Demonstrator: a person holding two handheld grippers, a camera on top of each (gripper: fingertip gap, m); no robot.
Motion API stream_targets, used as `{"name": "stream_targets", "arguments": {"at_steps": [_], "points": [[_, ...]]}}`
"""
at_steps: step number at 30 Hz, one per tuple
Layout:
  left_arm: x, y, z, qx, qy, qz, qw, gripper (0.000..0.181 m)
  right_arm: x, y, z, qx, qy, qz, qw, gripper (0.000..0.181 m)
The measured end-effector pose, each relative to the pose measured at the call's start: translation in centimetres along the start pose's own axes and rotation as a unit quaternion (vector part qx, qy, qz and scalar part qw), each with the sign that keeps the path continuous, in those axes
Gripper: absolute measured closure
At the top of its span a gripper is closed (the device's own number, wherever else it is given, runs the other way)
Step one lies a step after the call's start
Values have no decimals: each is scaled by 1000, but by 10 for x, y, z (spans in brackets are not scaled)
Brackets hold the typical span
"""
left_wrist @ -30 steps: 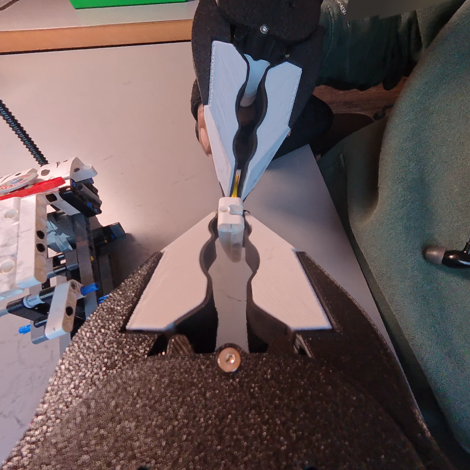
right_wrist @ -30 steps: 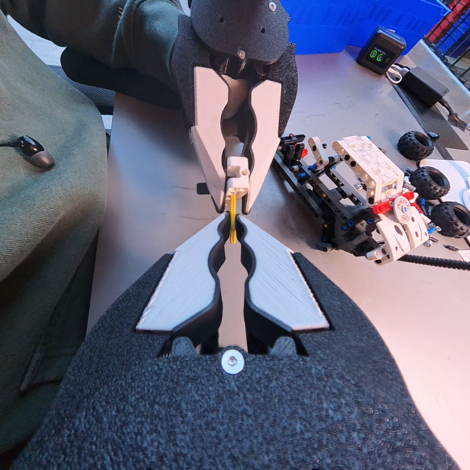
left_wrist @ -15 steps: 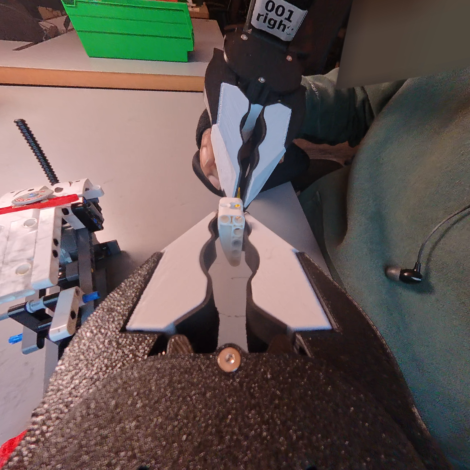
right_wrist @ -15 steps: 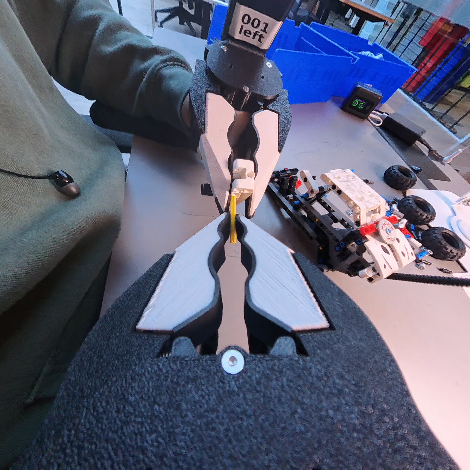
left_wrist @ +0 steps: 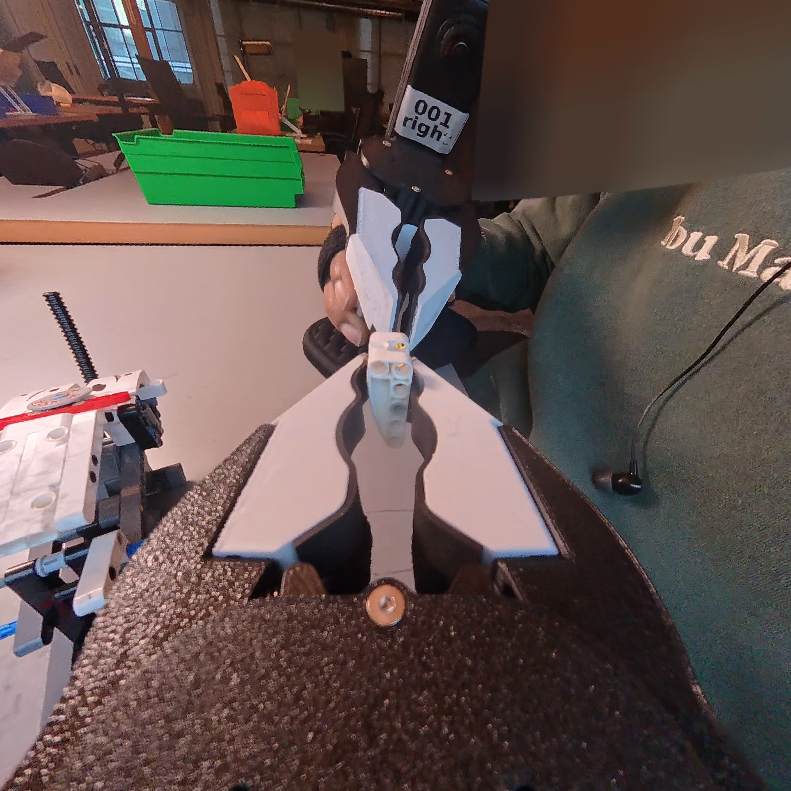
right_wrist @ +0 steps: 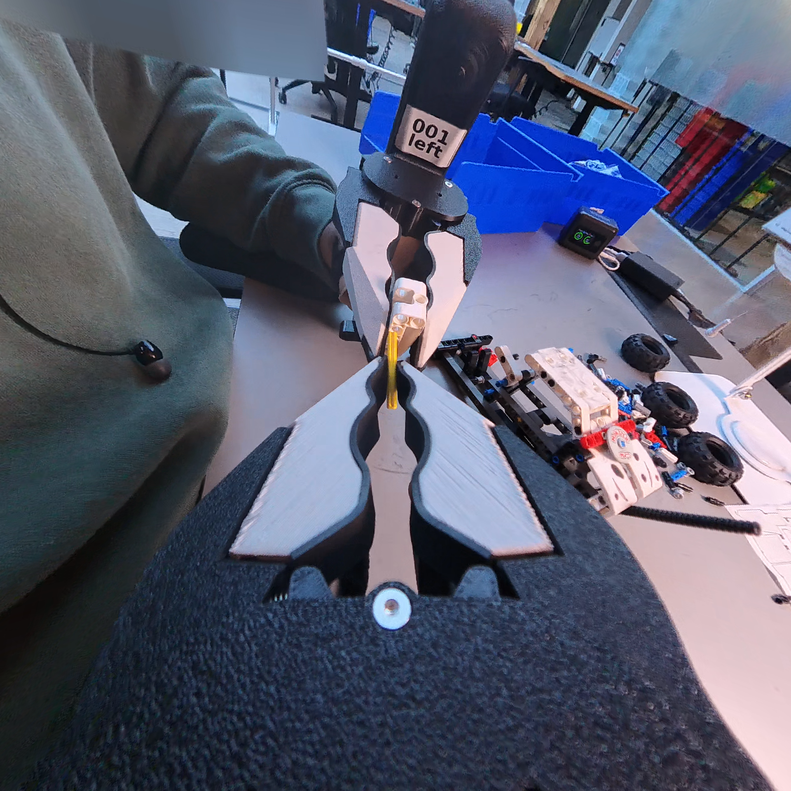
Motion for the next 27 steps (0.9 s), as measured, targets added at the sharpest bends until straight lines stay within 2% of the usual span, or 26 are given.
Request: {"name": "stream_targets", "arguments": {"at_steps": [8, 16, 20, 27], "points": [[10, 5, -4, 31, 19, 72, 997, 166, 9, -2, -6, 27, -14, 78, 997, 179], [24, 12, -11, -4, 71, 57, 996, 166, 17, -2, -8, 26, -7, 37, 999, 179], [26, 14, -12, -15, 80, 48, 996, 166, 20, -5, -4, 3, -5, 8, 1000, 179], [26, 17, -12, -14, 80, 59, 995, 166, 25, -7, -7, 2, 5, 16, 1000, 179]]}}
Point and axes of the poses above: each gripper's, where its closed fingertips meet, z out along the fingers, x out of its top, y = z × x across the jaws, the point moved 1 cm from there along -z, back along the fingers, and after that the axes turned 12 degrees about -y, right-handed, at the moved point
